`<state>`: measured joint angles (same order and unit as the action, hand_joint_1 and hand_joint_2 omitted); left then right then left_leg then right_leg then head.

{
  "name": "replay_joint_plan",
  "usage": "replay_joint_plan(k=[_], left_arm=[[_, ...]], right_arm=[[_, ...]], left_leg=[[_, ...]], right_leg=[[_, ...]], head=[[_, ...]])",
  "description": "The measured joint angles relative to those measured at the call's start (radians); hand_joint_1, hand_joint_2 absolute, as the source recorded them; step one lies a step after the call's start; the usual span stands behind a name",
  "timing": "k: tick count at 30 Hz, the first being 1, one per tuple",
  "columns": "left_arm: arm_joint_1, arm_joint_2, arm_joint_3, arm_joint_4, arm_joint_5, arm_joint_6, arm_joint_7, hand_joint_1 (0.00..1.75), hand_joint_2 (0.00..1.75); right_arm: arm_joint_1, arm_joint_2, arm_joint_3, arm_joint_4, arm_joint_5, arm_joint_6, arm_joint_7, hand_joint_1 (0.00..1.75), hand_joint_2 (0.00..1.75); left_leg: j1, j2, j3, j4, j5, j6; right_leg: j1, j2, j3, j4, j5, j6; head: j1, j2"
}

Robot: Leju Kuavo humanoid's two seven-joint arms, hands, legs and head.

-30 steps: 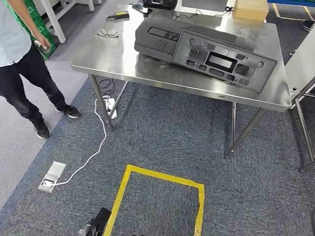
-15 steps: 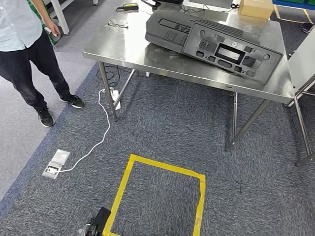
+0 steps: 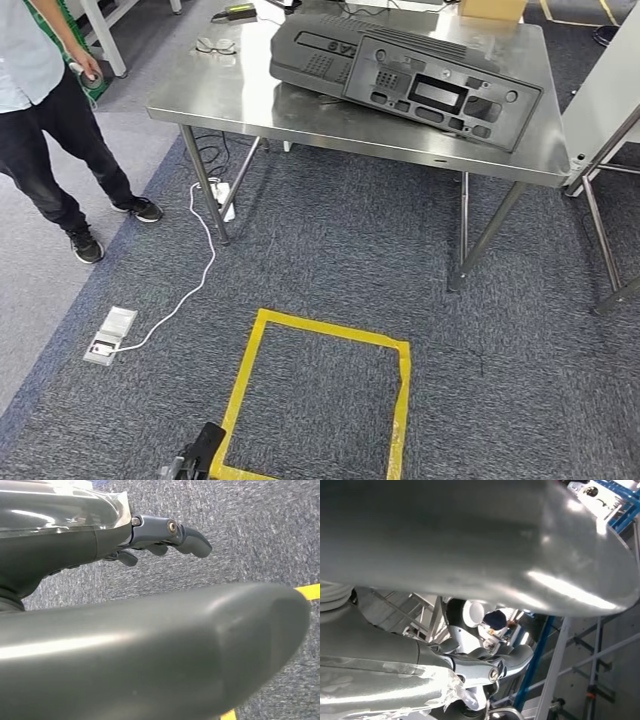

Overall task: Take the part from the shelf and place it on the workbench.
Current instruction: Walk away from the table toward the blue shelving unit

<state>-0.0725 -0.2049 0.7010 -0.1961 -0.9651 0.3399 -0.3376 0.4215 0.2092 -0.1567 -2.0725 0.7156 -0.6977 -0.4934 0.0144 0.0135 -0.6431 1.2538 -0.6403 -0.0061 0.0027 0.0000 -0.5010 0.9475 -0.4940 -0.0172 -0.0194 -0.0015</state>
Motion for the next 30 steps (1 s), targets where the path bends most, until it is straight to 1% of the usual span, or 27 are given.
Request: replay_joint_plan(k=[1,2,3,5,6,7,9,10,11,12,13,14,15,16,17,18,19,20,21,22,23,24,25,26,27,29,30], left_arm=[[0.001,0.0,0.001,0.0,0.0,0.0,0.0,0.0,0.0],[0.002,0.0,0.001,0.0,0.0,0.0,0.0,0.0,0.0],[0.002,0.0,0.001,0.0,0.0,0.0,0.0,0.0,0.0],[0.002,0.0,0.001,0.0,0.0,0.0,0.0,0.0,0.0],[0.003,0.0,0.002,0.0,-0.001,0.0,0.001,0.0,0.0],[0.003,0.0,0.002,0.0,-0.001,0.0,0.001,0.0,0.0],[0.002,0.0,0.002,0.0,-0.002,0.001,0.001,0.0,0.0],[0.001,0.0,0.002,0.0,-0.003,0.001,0.001,0.0,0.0],[0.0,-0.001,0.002,0.0,-0.004,0.001,0.001,0.0,0.0],[0.0,-0.001,0.003,0.0,-0.006,0.001,0.001,0.0,0.0],[0.001,-0.001,0.003,0.0,-0.008,0.001,0.001,0.0,0.0],[0.003,-0.001,0.003,0.0,-0.009,0.002,0.001,0.0,0.0],[0.004,-0.001,0.003,0.0,-0.009,0.002,0.001,0.0,0.0],[0.005,0.0,0.004,0.0,-0.009,0.002,0.001,0.0,0.0],[0.005,0.0,0.004,0.0,-0.009,0.002,0.001,0.0,0.0],[0.004,0.0,0.004,0.0,-0.009,0.002,0.001,0.0,0.0],[0.002,-0.001,0.005,0.0,-0.009,0.002,0.001,0.0,0.0],[0.001,-0.001,0.005,0.0,-0.01,0.002,0.001,0.0,0.0],[0.0,-0.001,0.005,0.0,-0.01,0.002,0.001,0.0,0.0],[0.0,-0.001,0.006,0.0,-0.01,0.002,0.001,0.0,0.0],[0.001,-0.001,0.006,0.0,-0.011,0.002,0.001,0.0,0.0],[0.0,-0.002,0.007,0.0,-0.011,0.002,0.001,0.0,0.0],[-0.001,-0.002,0.007,0.0,-0.011,0.002,0.001,0.0,0.0],[-0.002,-0.003,0.008,0.0,-0.012,0.002,0.001,0.0,0.0],[-0.003,-0.003,0.008,0.0,-0.012,0.002,0.001,0.0,0.0],[0.0,-0.002,0.009,0.0,-0.012,0.002,0.001,0.0,0.0],[0.002,-0.002,0.01,0.0,-0.012,0.002,0.001,0.0,0.0]], right_arm=[[0.0,0.0,0.0,0.001,0.0,0.0,0.002,0.0,0.0],[0.0,0.0,0.001,0.001,0.0,0.0,0.003,0.0,0.0],[0.0,0.0,0.001,0.001,0.0,0.0,0.005,0.0,0.0],[-0.001,-0.001,0.001,0.001,0.0,0.0,0.007,0.0,0.0],[-0.001,-0.001,0.002,0.001,0.0,0.0,0.008,0.0,0.0],[-0.001,-0.002,0.002,0.001,0.0,0.0,0.009,0.0,0.0],[0.002,-0.004,0.003,0.0,0.001,0.0,0.009,0.0,0.0],[0.003,-0.005,0.003,0.0,0.0,0.0,0.01,0.0,0.0],[0.003,-0.006,0.003,0.0,0.0,0.0,0.01,0.0,0.0],[0.003,-0.008,0.003,0.0,0.0,-0.001,0.01,0.0,0.0],[0.003,-0.008,0.004,0.0,0.0,-0.001,0.01,0.0,0.0],[0.002,-0.009,0.004,0.001,-0.001,-0.001,0.01,0.0,0.0],[0.003,-0.01,0.004,0.001,-0.001,-0.001,0.01,0.0,0.0],[0.003,-0.01,0.004,0.001,-0.002,-0.001,0.01,0.0,0.0],[0.003,-0.011,0.004,0.001,-0.002,-0.001,0.01,0.0,0.0],[0.003,-0.012,0.004,0.001,-0.002,-0.001,0.01,0.0,0.0],[0.003,-0.012,0.004,0.001,-0.002,-0.001,0.01,0.0,0.0],[0.002,-0.012,0.004,0.001,-0.003,-0.001,0.01,0.0,0.0],[0.002,-0.013,0.004,0.001,-0.003,-0.001,0.01,0.0,0.0],[0.002,-0.013,0.004,0.001,-0.003,-0.001,0.01,0.0,0.0],[0.003,-0.013,0.005,0.0,-0.003,-0.001,0.011,0.0,0.0],[0.004,-0.014,0.005,0.0,-0.003,-0.001,0.011,0.0,0.0],[0.006,-0.014,0.005,0.0,-0.004,-0.001,0.011,0.0,0.0],[0.006,-0.014,0.006,0.0,-0.004,-0.001,0.011,0.0,0.0],[0.005,-0.015,0.007,0.0,-0.005,-0.001,0.012,0.0,0.0],[0.002,-0.015,0.01,0.0,-0.006,-0.001,0.012,0.0,0.0],[0.001,-0.015,0.01,0.001,-0.006,-0.001,0.012,0.0,0.0]], left_leg=[[0.002,0.0,-0.007,0.023,0.002,-0.003],[0.004,-0.001,0.004,0.006,0.025,-0.006],[0.008,-0.005,0.03,-0.045,0.059,-0.008],[0.015,-0.033,0.089,-0.161,0.108,-0.012],[0.017,-0.046,0.105,-0.195,0.115,-0.013],[0.017,-0.055,0.111,-0.209,0.11,-0.011],[0.016,-0.046,0.107,-0.214,0.107,-0.002],[0.017,-0.038,0.105,-0.216,0.108,0.005],[0.018,-0.029,0.103,-0.218,0.11,0.012],[0.019,-0.019,0.102,-0.219,0.112,0.018],[0.018,-0.01,0.1,-0.219,0.113,0.023],[0.017,0.001,0.098,-0.219,0.114,0.025],[0.015,0.013,0.097,-0.219,0.114,0.027],[0.014,0.024,0.096,-0.218,0.114,0.027],[0.013,0.035,0.097,-0.218,0.114,0.027],[0.012,0.044,0.098,-0.218,0.114,0.027],[0.012,0.052,0.099,-0.219,0.113,0.027],[0.01,0.06,0.1,-0.219,0.113,0.025],[0.008,0.067,0.099,-0.219,0.113,0.022],[0.006,0.074,0.098,-0.22,0.113,0.019],[0.005,0.083,0.098,-0.222,0.114,0.014],[0.005,0.092,0.1,-0.224,0.116,0.008],[0.006,0.094,0.102,-0.225,0.112,0.002],[0.007,0.082,0.099,-0.216,0.101,-0.002],[0.007,0.063,0.088,-0.187,0.079,-0.004],[0.006,0.019,0.038,-0.073,0.015,-0.004],[0.005,0.007,0.009,-0.009,-0.009,-0.004]], right_leg=[[0.0,0.006,-0.004,0.005,0.0,0.0],[-0.002,0.014,-0.008,0.011,-0.001,0.002],[-0.003,0.023,-0.011,0.018,-0.003,0.005],[-0.006,0.041,-0.023,0.038,-0.01,0.016],[-0.006,0.051,-0.031,0.048,-0.012,0.022],[-0.006,0.059,-0.04,0.057,-0.012,0.029],[-0.007,0.073,-0.053,0.065,-0.009,0.039],[-0.008,0.069,-0.059,0.071,-0.013,0.044],[-0.008,0.058,-0.068,0.091,-0.027,0.05],[-0.009,0.043,-0.086,0.13,-0.052,0.055],[-0.01,0.026,-0.111,0.188,-0.085,0.061],[-0.012,0.017,-0.141,0.257,-0.118,0.065],[-0.013,0.012,-0.166,0.316,-0.139,0.068],[-0.014,0.01,-0.177,0.345,-0.143,0.07],[-0.014,0.007,-0.169,0.334,-0.128,0.069],[-0.014,0.0,-0.141,0.282,-0.095,0.066],[-0.012,-0.015,-0.104,0.208,-0.059,0.061],[-0.007,-0.036,-0.069,0.139,-0.034,0.056],[-0.002,-0.053,-0.047,0.09,-0.019,0.049],[0.003,-0.063,-0.04,0.066,-0.016,0.043],[0.008,-0.062,-0.041,0.061,-0.018,0.039],[0.008,-0.053,-0.045,0.057,-0.015,0.033],[0.006,-0.043,-0.045,0.052,-0.01,0.027],[0.004,-0.034,-0.044,0.045,-0.004,0.02],[0.001,-0.024,-0.044,0.039,0.002,0.013],[-0.002,-0.004,-0.046,0.036,0.007,0.005],[-0.001,0.008,-0.047,0.037,0.008,0.003]], head=[[0.0,0.0],[0.0,0.0],[0.0,0.0],[0.0,0.0],[0.0,0.0],[0.0,0.0],[0.001,0.0],[0.001,0.0],[0.002,0.0],[0.003,0.0],[0.004,0.0],[0.005,0.0],[0.004,0.0],[0.004,0.0],[0.004,0.0],[0.004,0.0],[0.004,0.0],[0.004,0.0],[0.004,0.0],[0.003,0.0],[0.003,0.0],[0.003,0.0],[0.003,0.0],[0.002,0.0],[0.002,0.0],[0.0,0.0],[0.0,0.0]])
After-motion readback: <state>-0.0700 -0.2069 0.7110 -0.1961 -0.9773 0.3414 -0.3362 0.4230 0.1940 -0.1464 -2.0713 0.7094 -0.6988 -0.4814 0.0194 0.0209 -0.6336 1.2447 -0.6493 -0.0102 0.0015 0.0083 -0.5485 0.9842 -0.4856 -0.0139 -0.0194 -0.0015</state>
